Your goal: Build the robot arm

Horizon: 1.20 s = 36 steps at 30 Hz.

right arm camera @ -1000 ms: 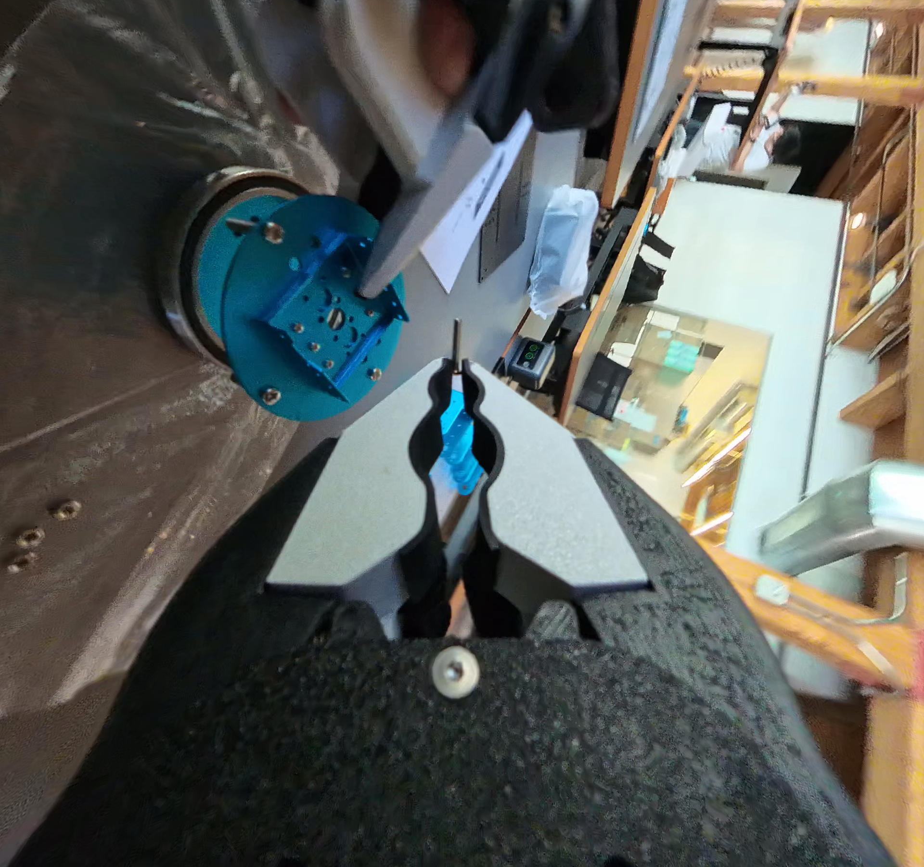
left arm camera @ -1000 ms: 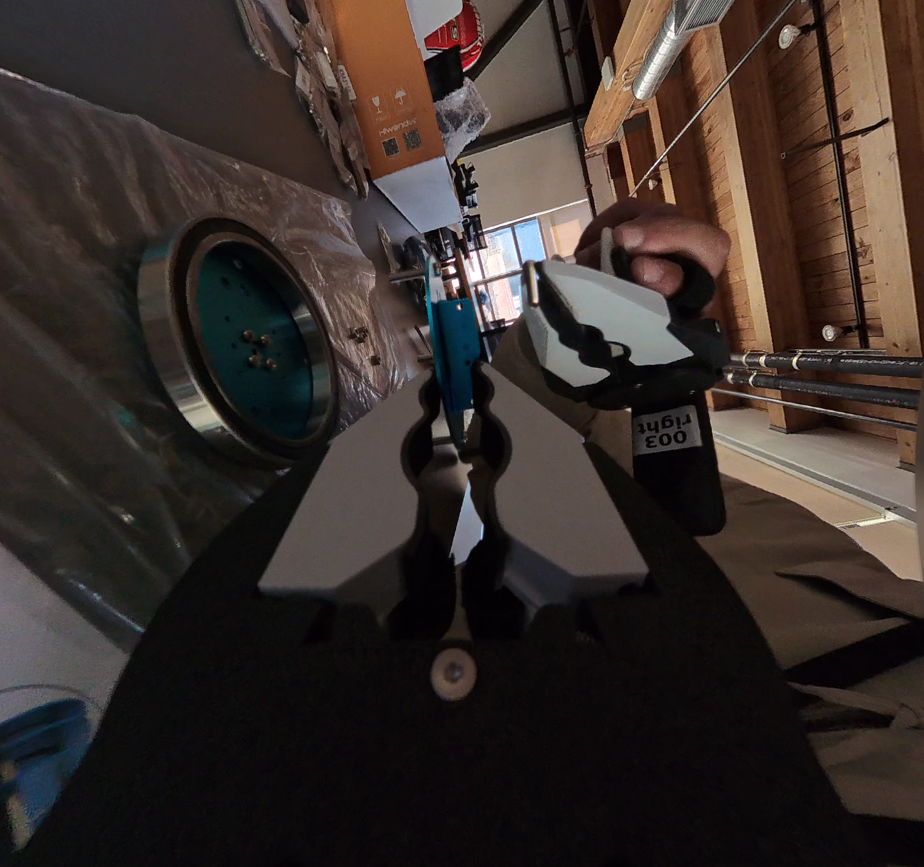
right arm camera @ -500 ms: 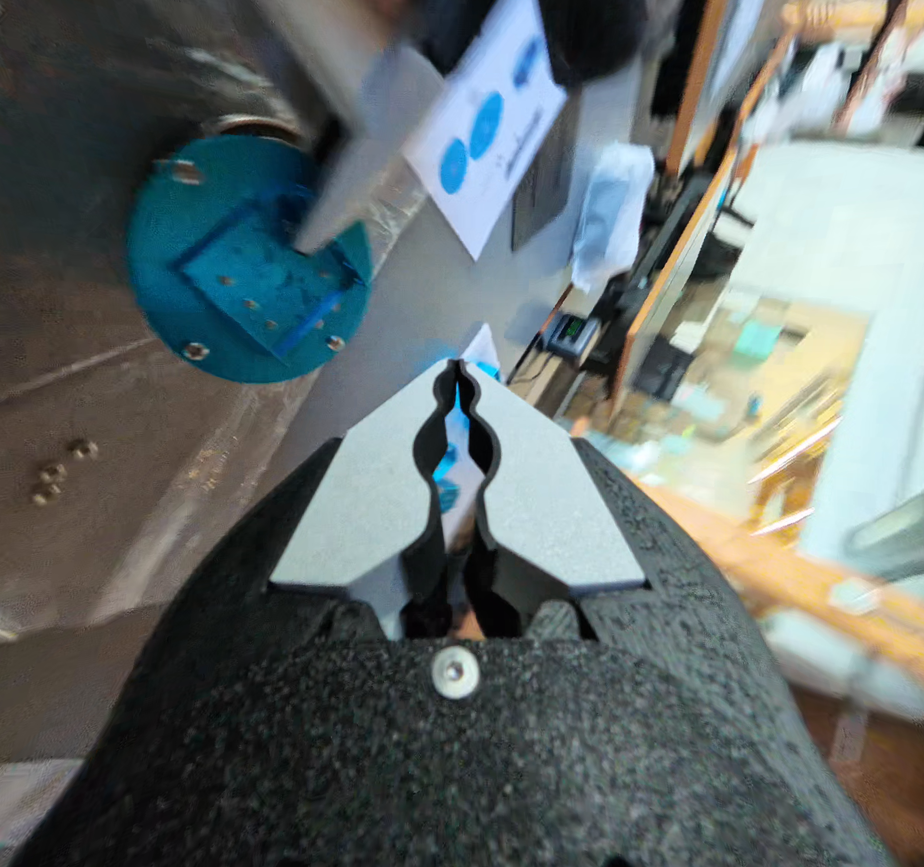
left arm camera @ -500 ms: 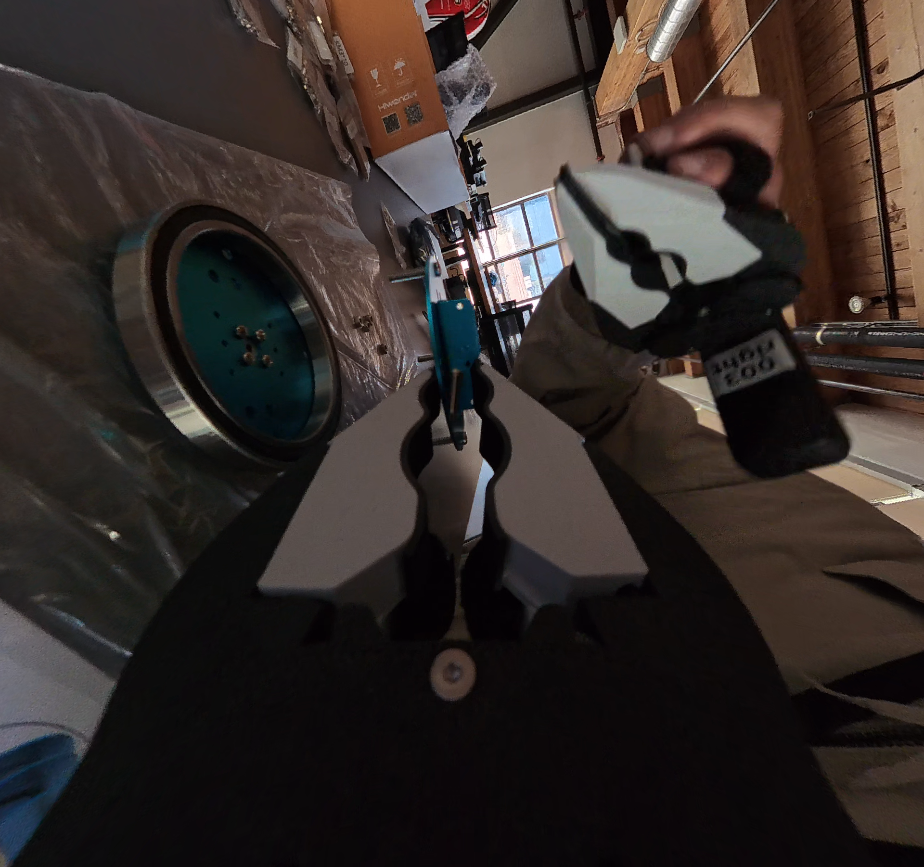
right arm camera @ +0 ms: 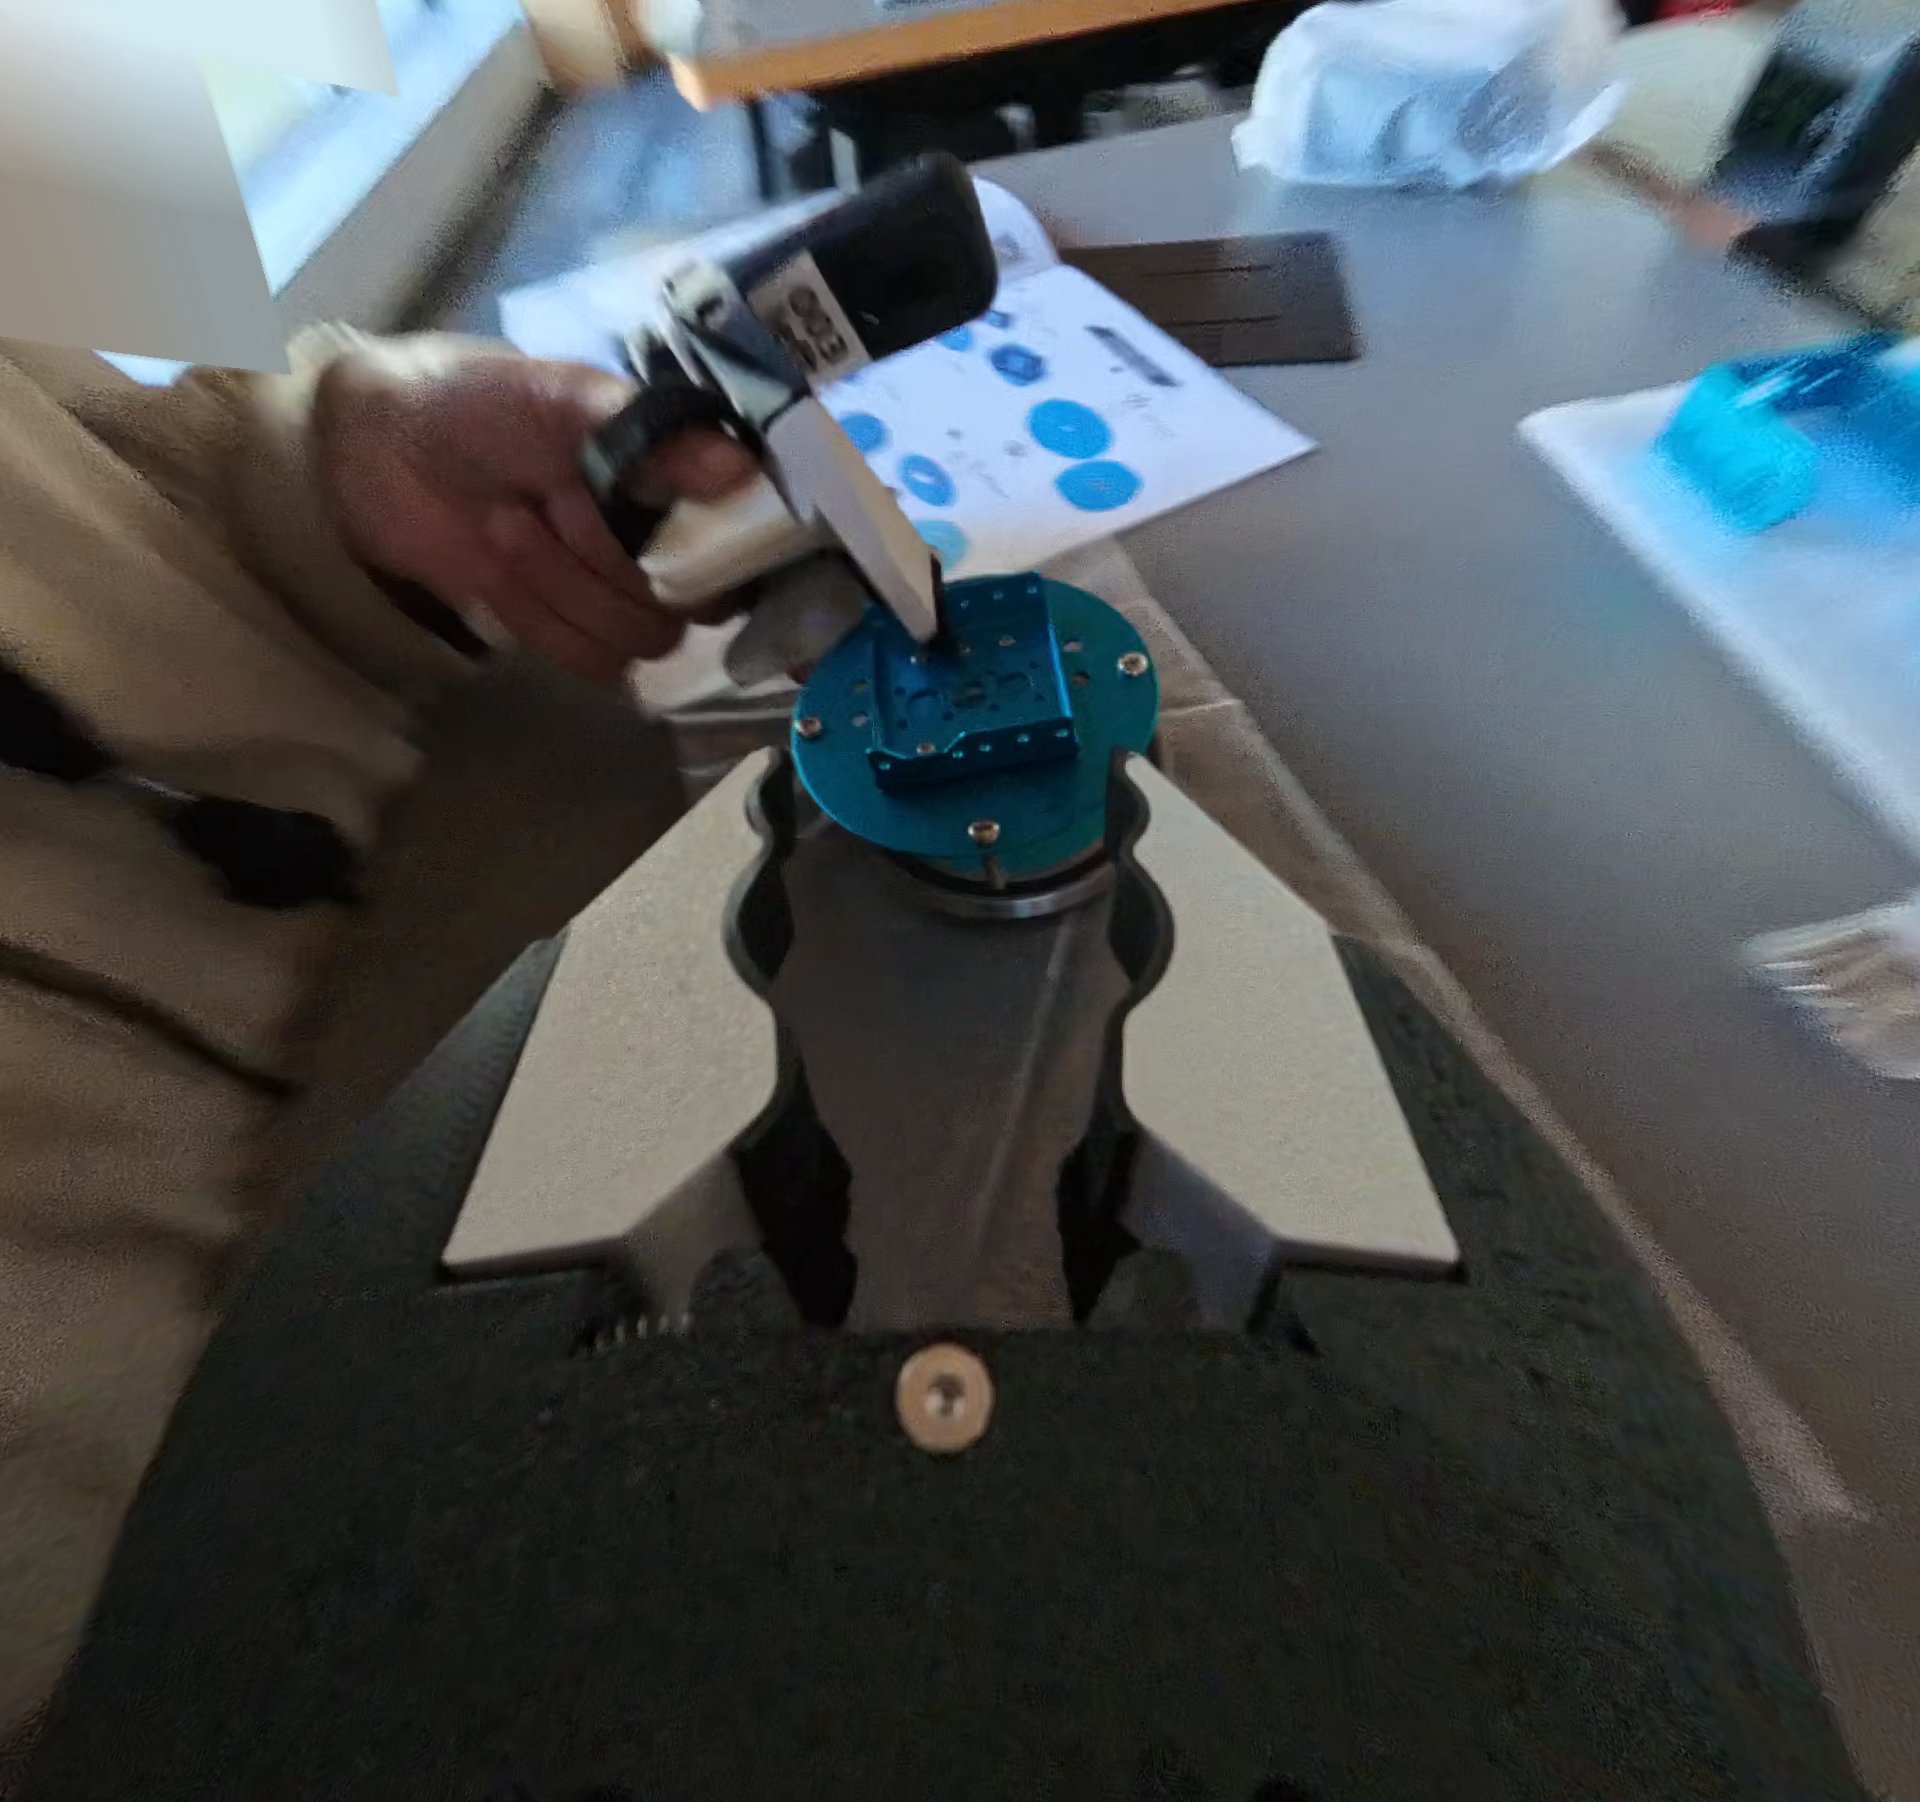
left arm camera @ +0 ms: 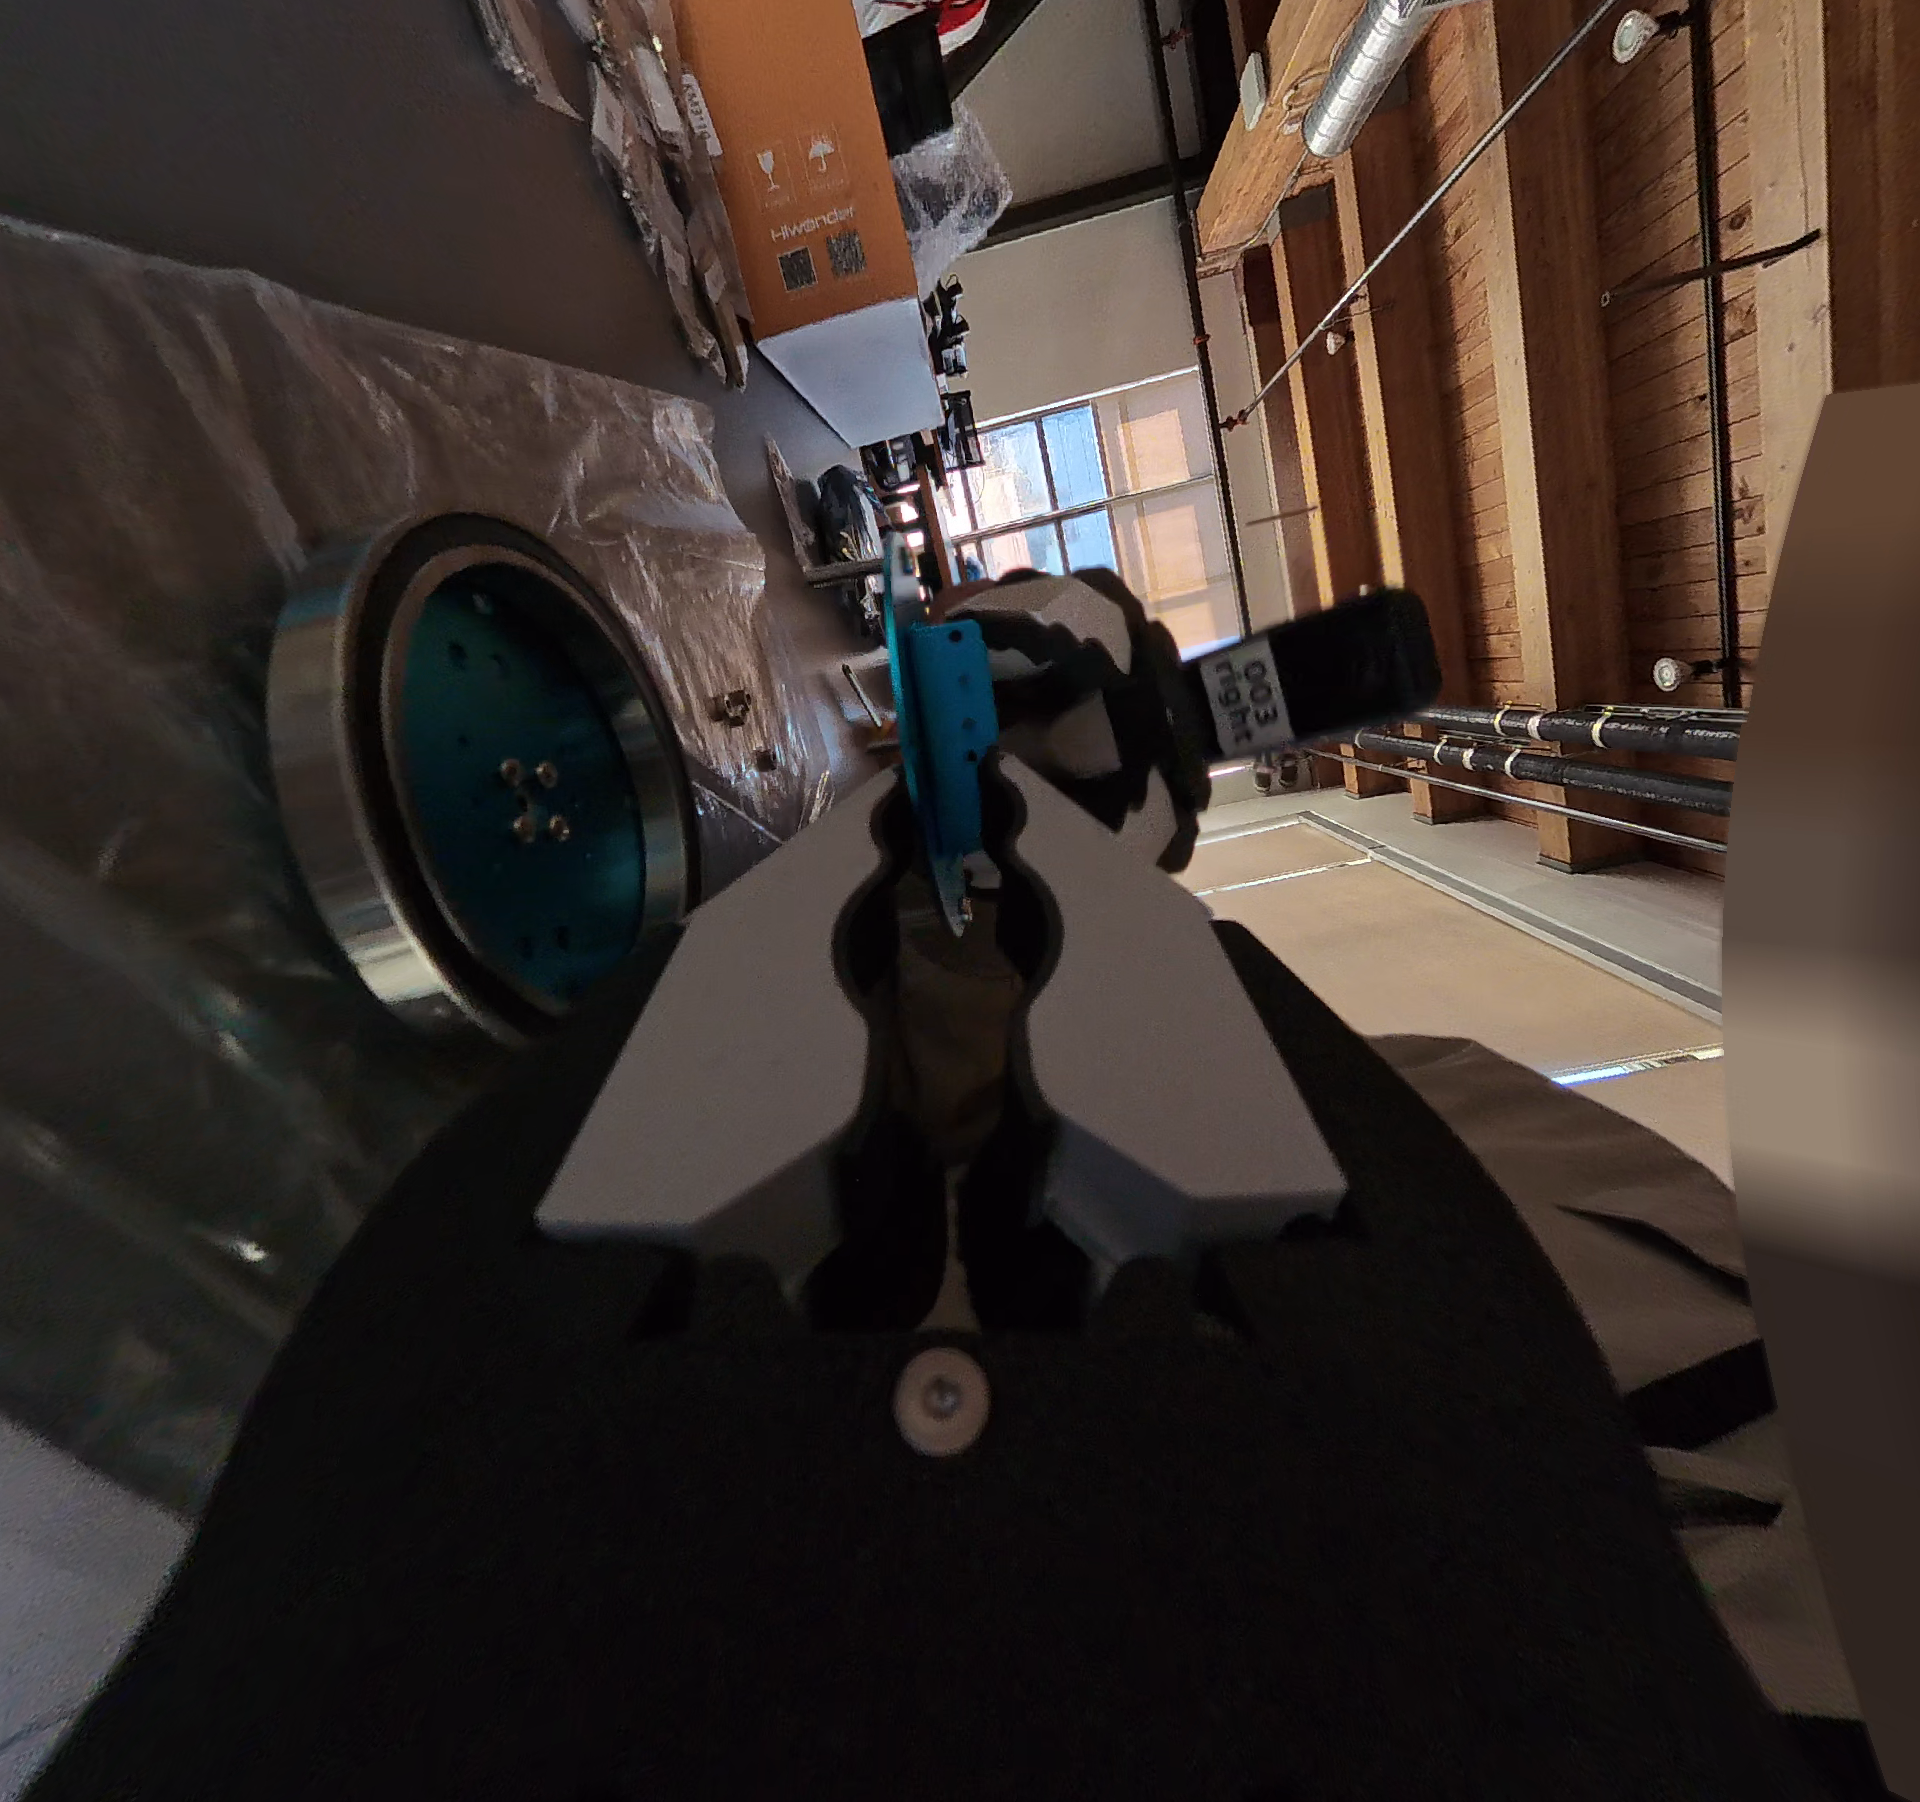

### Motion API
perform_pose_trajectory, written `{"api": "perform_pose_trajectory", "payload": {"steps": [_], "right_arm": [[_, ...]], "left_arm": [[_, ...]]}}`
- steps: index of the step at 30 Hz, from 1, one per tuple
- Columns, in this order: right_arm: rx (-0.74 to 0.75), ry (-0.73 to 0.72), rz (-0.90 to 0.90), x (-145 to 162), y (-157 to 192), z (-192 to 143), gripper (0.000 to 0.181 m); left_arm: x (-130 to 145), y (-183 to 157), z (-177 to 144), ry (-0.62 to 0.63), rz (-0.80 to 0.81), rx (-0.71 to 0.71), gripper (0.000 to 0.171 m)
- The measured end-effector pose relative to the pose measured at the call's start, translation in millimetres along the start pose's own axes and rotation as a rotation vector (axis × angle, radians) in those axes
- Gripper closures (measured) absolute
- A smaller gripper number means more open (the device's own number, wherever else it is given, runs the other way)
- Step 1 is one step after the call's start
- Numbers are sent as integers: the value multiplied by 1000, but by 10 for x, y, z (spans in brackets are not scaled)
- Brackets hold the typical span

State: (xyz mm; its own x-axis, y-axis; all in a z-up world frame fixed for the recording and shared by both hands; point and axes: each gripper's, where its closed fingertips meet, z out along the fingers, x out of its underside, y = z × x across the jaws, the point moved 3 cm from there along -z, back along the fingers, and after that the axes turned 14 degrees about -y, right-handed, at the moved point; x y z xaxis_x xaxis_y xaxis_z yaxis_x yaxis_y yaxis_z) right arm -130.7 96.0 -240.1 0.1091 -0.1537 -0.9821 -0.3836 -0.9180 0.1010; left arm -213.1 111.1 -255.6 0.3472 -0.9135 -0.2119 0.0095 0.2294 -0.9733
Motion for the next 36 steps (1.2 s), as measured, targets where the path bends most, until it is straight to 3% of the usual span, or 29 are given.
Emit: {"api": "perform_pose_trajectory", "payload": {"steps": [3, 5, 6, 9, 15, 24, 27, 31, 33, 36], "right_arm": [[169, -72, -253, -95, -8, -34, 134], [187, -118, -329, -115, -11, -80, 146], [166, -92, -335, -70, -14, -82, 143], [108, -69, -316, -9, -2, -108, 132], [54, -108, -170, 46, -66, -129, 139], [33, -138, -129, -2, -51, -206, 140], [64, -178, 46, -88, -117, -253, 125], [21, -124, 511, -38, -291, -264, 124], [-162, -72, 740, -26, -190, -208, 120], [-375, 49, 1041, 8, -44, -146, 135]], "left_arm": [[-13, -22, 68, 15, 3, 0, 160], [10, -44, 110, 31, 5, 4, 160], [23, -39, 127, 36, 7, -5, 160], [60, -69, 170, 46, -15, 15, 160], [96, -70, 221, 52, -12, 13, 160], [136, -109, 254, 51, -27, 38, 160], [103, -79, 232, 37, 17, 8, 160], [81, -119, 197, 34, 34, 26, 160], [126, -158, 197, 69, 41, 45, 160], [170, -166, 203, 95, 49, 44, 160]]}}
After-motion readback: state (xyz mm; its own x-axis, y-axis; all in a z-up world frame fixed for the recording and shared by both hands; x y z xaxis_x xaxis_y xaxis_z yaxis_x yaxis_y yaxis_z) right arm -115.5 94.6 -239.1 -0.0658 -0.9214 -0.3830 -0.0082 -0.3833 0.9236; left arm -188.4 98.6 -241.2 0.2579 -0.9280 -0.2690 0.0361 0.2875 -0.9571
